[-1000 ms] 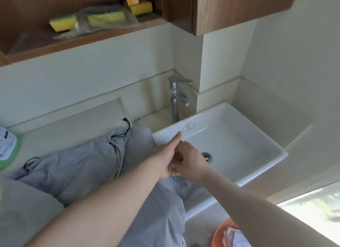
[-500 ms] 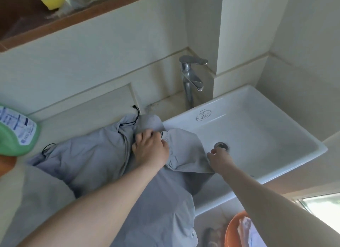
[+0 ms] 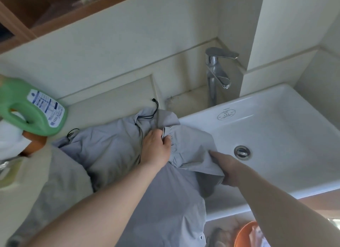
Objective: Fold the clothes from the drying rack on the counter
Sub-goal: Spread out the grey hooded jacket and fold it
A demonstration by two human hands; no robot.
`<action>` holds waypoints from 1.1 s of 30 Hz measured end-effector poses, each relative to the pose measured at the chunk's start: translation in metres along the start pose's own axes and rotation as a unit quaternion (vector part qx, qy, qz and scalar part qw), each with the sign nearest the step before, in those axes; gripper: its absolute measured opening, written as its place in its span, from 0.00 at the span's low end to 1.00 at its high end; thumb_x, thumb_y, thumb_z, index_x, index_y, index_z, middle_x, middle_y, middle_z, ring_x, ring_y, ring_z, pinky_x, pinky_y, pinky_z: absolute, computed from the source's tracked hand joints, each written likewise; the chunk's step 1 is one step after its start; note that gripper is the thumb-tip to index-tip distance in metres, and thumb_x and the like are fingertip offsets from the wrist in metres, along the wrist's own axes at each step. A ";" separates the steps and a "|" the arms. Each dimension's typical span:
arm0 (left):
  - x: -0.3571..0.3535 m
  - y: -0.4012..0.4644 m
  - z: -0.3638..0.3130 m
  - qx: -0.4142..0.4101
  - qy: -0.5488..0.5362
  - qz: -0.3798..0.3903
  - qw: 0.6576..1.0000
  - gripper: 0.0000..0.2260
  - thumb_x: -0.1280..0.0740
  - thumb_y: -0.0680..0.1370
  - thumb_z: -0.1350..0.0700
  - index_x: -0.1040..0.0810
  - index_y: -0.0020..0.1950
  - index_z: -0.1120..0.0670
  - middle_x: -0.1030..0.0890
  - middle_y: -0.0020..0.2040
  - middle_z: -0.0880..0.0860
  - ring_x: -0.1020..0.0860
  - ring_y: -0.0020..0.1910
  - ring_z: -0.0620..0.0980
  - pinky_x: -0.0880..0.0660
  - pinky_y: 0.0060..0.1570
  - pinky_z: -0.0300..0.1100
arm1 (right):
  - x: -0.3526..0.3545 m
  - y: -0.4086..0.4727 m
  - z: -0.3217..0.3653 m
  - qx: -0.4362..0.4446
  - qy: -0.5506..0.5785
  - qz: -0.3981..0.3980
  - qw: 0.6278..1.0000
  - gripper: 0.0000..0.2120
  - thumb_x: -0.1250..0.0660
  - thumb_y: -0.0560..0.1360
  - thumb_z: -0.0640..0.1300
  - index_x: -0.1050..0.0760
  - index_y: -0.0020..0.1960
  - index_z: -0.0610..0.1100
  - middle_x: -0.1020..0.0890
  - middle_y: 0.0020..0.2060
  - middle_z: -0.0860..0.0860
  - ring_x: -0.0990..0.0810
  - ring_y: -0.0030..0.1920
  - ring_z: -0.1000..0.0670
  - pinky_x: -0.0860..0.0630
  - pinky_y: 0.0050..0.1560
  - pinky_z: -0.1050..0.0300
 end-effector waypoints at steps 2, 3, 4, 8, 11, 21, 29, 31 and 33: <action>-0.002 -0.002 0.002 -0.001 0.011 0.003 1.000 0.13 0.35 0.81 0.55 0.35 0.39 0.53 0.23 0.47 0.60 0.26 0.52 0.61 0.30 0.51 0.53 | 0.000 -0.009 0.000 0.006 -0.025 -0.008 1.000 0.24 0.26 0.69 0.62 0.16 0.56 0.45 0.13 0.51 0.42 0.15 0.52 0.41 0.21 0.57 0.47; -0.003 -0.002 0.003 -0.002 0.019 0.006 1.000 0.12 0.35 0.82 0.55 0.34 0.41 0.54 0.23 0.48 0.61 0.26 0.53 0.62 0.30 0.53 0.53 | 0.001 -0.010 0.002 0.017 -0.014 -0.016 1.000 0.21 0.26 0.71 0.58 0.16 0.55 0.43 0.13 0.50 0.42 0.15 0.51 0.41 0.20 0.53 0.47; -0.005 -0.002 0.003 0.001 0.025 0.009 1.000 0.11 0.35 0.82 0.55 0.33 0.42 0.54 0.23 0.49 0.62 0.26 0.54 0.63 0.30 0.54 0.53 | 0.002 -0.014 0.005 0.031 0.013 -0.024 0.999 0.18 0.26 0.73 0.55 0.16 0.54 0.42 0.13 0.49 0.42 0.15 0.50 0.40 0.21 0.51 0.47; -0.008 -0.001 -0.003 0.055 0.041 0.031 0.997 0.13 0.38 0.83 0.52 0.23 0.51 0.62 0.24 0.59 0.62 0.27 0.61 0.63 0.32 0.62 0.50 | 0.015 -0.027 0.019 0.099 0.139 -0.147 0.974 0.09 0.35 0.77 0.46 0.24 0.47 0.40 0.20 0.40 0.44 0.23 0.39 0.44 0.28 0.42 0.51; -0.011 -0.001 -0.009 0.090 0.036 0.040 0.994 0.16 0.41 0.83 0.51 0.22 0.58 0.63 0.26 0.64 0.61 0.29 0.64 0.62 0.35 0.65 0.49 | 0.013 -0.060 0.018 0.205 0.139 -0.232 0.941 0.05 0.40 0.75 0.43 0.29 0.43 0.42 0.26 0.38 0.45 0.33 0.34 0.46 0.34 0.38 0.53; -0.008 0.012 -0.047 0.211 0.093 0.104 0.968 0.24 0.49 0.83 0.48 0.26 0.72 0.59 0.32 0.72 0.60 0.35 0.71 0.61 0.37 0.70 0.51 | -0.071 -0.073 -0.040 0.363 -0.414 -0.034 0.834 0.19 0.40 0.78 0.38 0.23 0.67 0.47 0.19 0.62 0.49 0.24 0.63 0.48 0.32 0.61 0.62; -0.011 0.021 -0.061 0.176 0.224 0.187 0.940 0.20 0.40 0.81 0.63 0.28 0.73 0.56 0.29 0.73 0.57 0.33 0.73 0.61 0.33 0.71 0.57 | -0.057 -0.008 -0.022 0.252 -0.400 -0.114 0.874 0.29 0.45 0.79 0.60 0.32 0.77 0.49 0.25 0.71 0.49 0.28 0.73 0.43 0.33 0.73 0.51; -0.012 0.017 -0.063 0.158 0.259 0.197 0.932 0.19 0.42 0.83 0.60 0.30 0.75 0.57 0.32 0.74 0.58 0.35 0.74 0.60 0.35 0.72 0.53 | -0.034 0.005 -0.016 0.236 -0.395 -0.198 0.865 0.27 0.46 0.81 0.59 0.30 0.76 0.48 0.26 0.72 0.49 0.30 0.74 0.44 0.36 0.75 0.51; -0.014 0.013 -0.063 0.127 0.286 0.203 0.928 0.20 0.44 0.84 0.58 0.32 0.76 0.57 0.32 0.74 0.58 0.37 0.74 0.59 0.36 0.71 0.50 | -0.019 0.013 -0.011 0.207 -0.428 -0.225 0.851 0.25 0.47 0.84 0.56 0.32 0.77 0.46 0.29 0.75 0.45 0.32 0.75 0.42 0.38 0.76 0.49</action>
Point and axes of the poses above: each hand's wrist, its own y-axis towards the middle knuckle, its own x-axis out of the back of the hand, z = x × y, the point moved 2 cm from there along y, towards the middle knuckle
